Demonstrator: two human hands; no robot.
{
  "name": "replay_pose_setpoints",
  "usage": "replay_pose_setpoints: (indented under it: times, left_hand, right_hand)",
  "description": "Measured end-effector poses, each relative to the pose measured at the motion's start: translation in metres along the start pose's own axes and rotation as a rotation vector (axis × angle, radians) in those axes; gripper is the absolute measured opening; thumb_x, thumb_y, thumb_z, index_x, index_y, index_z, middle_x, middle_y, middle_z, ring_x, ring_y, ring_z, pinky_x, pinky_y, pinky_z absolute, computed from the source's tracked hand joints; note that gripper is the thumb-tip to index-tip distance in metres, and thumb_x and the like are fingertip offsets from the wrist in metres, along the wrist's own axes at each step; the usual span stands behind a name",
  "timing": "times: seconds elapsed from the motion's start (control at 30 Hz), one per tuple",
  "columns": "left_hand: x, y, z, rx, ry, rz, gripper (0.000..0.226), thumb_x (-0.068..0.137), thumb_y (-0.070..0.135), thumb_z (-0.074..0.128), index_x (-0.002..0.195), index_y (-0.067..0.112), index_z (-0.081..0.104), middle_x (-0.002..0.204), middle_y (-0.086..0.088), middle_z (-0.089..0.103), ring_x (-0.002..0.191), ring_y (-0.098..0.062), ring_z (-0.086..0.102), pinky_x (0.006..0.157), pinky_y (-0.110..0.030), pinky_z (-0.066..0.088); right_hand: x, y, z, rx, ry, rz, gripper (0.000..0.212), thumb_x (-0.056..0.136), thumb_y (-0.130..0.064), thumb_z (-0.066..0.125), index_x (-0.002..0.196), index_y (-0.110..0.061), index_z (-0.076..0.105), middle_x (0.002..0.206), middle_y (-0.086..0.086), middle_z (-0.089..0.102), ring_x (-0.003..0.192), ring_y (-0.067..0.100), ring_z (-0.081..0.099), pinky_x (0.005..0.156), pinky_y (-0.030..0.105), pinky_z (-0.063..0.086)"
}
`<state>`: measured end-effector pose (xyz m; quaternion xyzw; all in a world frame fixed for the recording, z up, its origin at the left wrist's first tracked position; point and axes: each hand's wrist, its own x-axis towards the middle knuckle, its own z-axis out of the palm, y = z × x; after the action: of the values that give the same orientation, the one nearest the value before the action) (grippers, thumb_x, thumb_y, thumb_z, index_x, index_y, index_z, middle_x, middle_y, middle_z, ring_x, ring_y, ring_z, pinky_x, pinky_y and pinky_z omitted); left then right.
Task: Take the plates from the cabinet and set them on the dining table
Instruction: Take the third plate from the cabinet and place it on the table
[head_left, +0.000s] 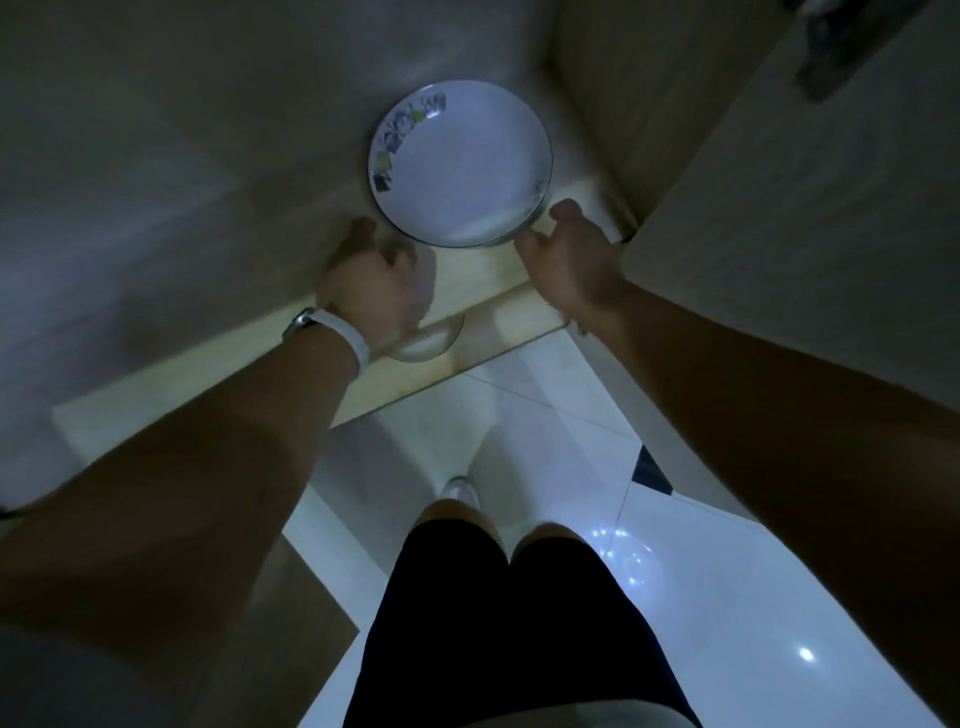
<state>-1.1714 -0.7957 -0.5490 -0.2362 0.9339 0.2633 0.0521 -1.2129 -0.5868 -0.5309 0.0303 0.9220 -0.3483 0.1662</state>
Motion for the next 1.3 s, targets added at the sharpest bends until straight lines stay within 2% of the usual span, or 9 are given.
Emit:
replay_pose_setpoints:
  times: [0.07,0.2,0.33,0.43,0.63,0.8,1.0,1.17,1.3]
  left_hand:
    - [0.014,0.006,0.005,-0.078,0.000,-0.021,0.004,0.093,0.031,0.049,0.097,0.032,0.048,0.087,0.006,0.056,0.107,-0.036,0.057,0.083,-0.029,0.040]
    - [0.037,0.007,0.009,-0.296,0.064,-0.152,0.036,0.089,0.033,0.048,0.117,0.012,0.057,0.107,-0.005,0.063,0.094,-0.025,0.059,0.079,-0.035,0.047]
    - [0.060,0.004,0.009,-0.470,0.076,-0.159,0.027,0.078,0.029,0.040,0.081,0.017,0.064,0.090,-0.013,0.068,0.075,-0.027,0.059,0.063,-0.037,0.046]
    - [0.061,0.014,0.004,-0.448,0.018,-0.098,0.024,0.086,0.024,0.046,0.066,0.015,0.056,0.065,-0.006,0.054,0.060,-0.021,0.048,0.047,-0.025,0.036]
    - [0.060,0.015,0.000,-0.340,-0.105,-0.001,0.033,0.085,0.029,0.054,0.110,0.011,0.064,0.100,-0.003,0.068,0.090,-0.019,0.063,0.072,-0.028,0.047]
    - [0.035,0.023,-0.010,-0.414,-0.119,0.010,0.038,0.088,0.017,0.054,0.126,0.011,0.058,0.121,-0.001,0.064,0.108,-0.015,0.059,0.088,-0.029,0.048]
    - [-0.020,0.034,-0.030,-0.479,-0.087,-0.059,0.032,0.093,0.005,0.055,0.124,0.002,0.050,0.114,0.000,0.058,0.102,-0.015,0.055,0.073,-0.010,0.044]
    - [-0.072,0.023,-0.049,-0.531,-0.134,-0.082,0.039,0.078,0.023,0.056,0.114,0.008,0.057,0.114,-0.008,0.067,0.103,-0.022,0.065,0.089,-0.050,0.055]
    - [-0.143,0.051,-0.079,-0.559,-0.075,-0.150,0.020,0.089,0.006,0.055,0.105,0.013,0.045,0.099,0.000,0.060,0.092,-0.020,0.060,0.074,-0.028,0.052]
  right_hand:
    - [0.019,0.002,0.008,0.136,0.019,0.075,0.044,0.094,-0.036,0.050,0.123,-0.003,0.048,0.114,0.013,0.061,0.100,0.026,0.058,0.075,0.025,0.039]
    - [0.046,0.001,0.014,0.406,0.038,0.136,0.038,0.073,-0.045,0.054,0.088,-0.010,0.054,0.084,0.006,0.059,0.075,0.026,0.059,0.064,0.032,0.048]
    - [0.058,-0.003,0.012,0.562,0.002,0.149,0.037,0.081,-0.028,0.060,0.109,-0.005,0.057,0.102,0.015,0.064,0.078,0.029,0.066,0.054,0.039,0.061]
    - [0.067,-0.001,0.012,0.659,-0.020,0.159,0.036,0.085,-0.014,0.062,0.119,-0.004,0.053,0.111,0.014,0.060,0.089,0.031,0.064,0.046,0.027,0.055]
    - [0.064,0.002,0.009,0.764,-0.070,0.150,0.028,0.088,-0.003,0.054,0.116,-0.005,0.051,0.111,0.010,0.055,0.097,0.029,0.058,0.058,0.034,0.061]
    - [0.044,0.002,0.003,0.830,-0.118,0.189,0.040,0.086,0.005,0.046,0.124,-0.006,0.048,0.122,0.010,0.053,0.099,0.020,0.054,0.056,0.030,0.058]
    - [-0.004,-0.002,-0.024,0.710,-0.107,0.148,0.040,0.082,0.000,0.048,0.122,-0.005,0.049,0.119,0.015,0.057,0.100,0.030,0.060,0.050,0.024,0.054]
    - [-0.067,-0.008,-0.056,0.678,-0.140,0.139,0.039,0.087,0.003,0.043,0.125,-0.008,0.042,0.114,0.006,0.053,0.091,0.017,0.056,0.049,0.019,0.052]
    - [-0.119,-0.013,-0.084,0.642,-0.150,0.113,0.042,0.086,0.003,0.041,0.125,-0.010,0.048,0.111,0.005,0.059,0.085,0.013,0.058,0.048,0.017,0.050]
